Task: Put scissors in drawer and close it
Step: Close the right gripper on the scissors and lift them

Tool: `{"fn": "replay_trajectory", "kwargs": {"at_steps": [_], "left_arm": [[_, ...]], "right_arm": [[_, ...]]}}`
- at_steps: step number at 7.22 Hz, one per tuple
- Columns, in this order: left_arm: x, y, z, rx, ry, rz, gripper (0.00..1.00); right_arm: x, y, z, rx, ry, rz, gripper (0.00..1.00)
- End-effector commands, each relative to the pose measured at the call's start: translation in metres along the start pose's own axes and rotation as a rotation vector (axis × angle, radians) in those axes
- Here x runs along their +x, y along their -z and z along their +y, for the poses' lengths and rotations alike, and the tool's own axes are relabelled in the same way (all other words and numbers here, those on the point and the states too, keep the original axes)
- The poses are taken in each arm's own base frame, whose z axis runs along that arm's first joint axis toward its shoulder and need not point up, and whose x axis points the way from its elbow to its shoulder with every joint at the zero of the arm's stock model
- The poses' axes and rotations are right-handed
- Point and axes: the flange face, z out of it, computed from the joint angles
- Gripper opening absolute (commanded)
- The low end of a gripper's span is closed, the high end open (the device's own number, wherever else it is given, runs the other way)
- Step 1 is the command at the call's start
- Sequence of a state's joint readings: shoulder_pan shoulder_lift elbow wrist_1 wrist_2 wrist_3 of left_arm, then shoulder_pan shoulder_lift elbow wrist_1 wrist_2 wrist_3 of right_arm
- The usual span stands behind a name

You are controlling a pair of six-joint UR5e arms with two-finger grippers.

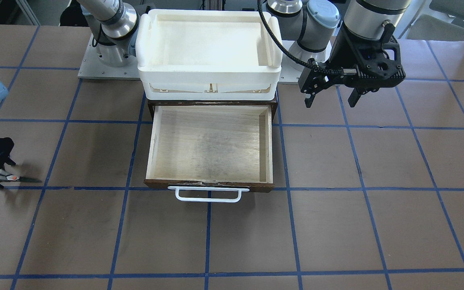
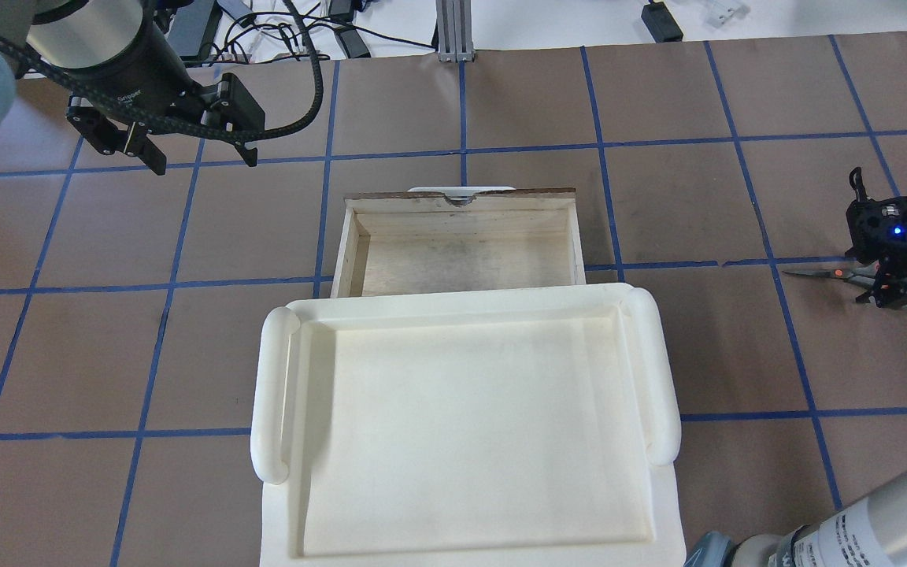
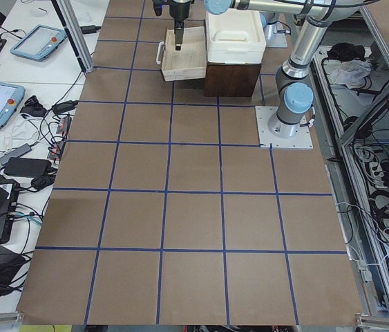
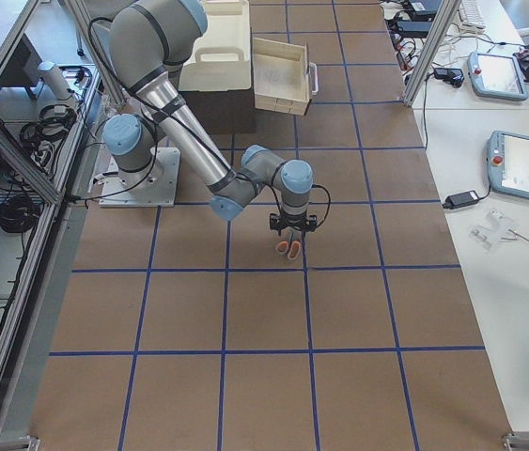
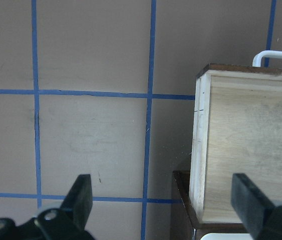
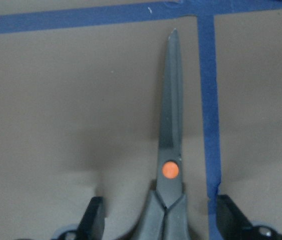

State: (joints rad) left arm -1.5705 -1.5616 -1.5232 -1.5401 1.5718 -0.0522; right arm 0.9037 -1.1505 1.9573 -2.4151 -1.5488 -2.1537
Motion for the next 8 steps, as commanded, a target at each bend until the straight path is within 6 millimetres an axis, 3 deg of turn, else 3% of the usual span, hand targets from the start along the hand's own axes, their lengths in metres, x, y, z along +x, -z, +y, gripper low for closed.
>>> {"fn": "replay_trajectory", "kwargs": {"at_steps": [1,3,5,6,8], "left_arm": [[0.000,0.000,0.000,0.000,0.000,0.000,1.00],[0.000,0.000,0.000,0.000,0.000,0.000,1.00],[0.000,0.000,0.000,0.000,0.000,0.000,1.00],[-0.001,0.000,0.000,0.000,0.001,-0.001,1.00],[0.000,-0.001,-0.001,0.000,0.000,0.001,1.00]], "right_arm": [[0.000,-0.001,0.000,-0.001,-0.002,-0.003,0.61],[0.000,-0.004,0.001,0.002,-0.002,-0.009,0.41],[0.001,-0.002,0.003,-0.013,-0.008,-0.011,0.08],[0.002,0.000,0.002,-0.017,-0.008,-0.006,0.00],[0.011,0.023,-0.006,-0.051,0.012,0.021,0.00]]}}
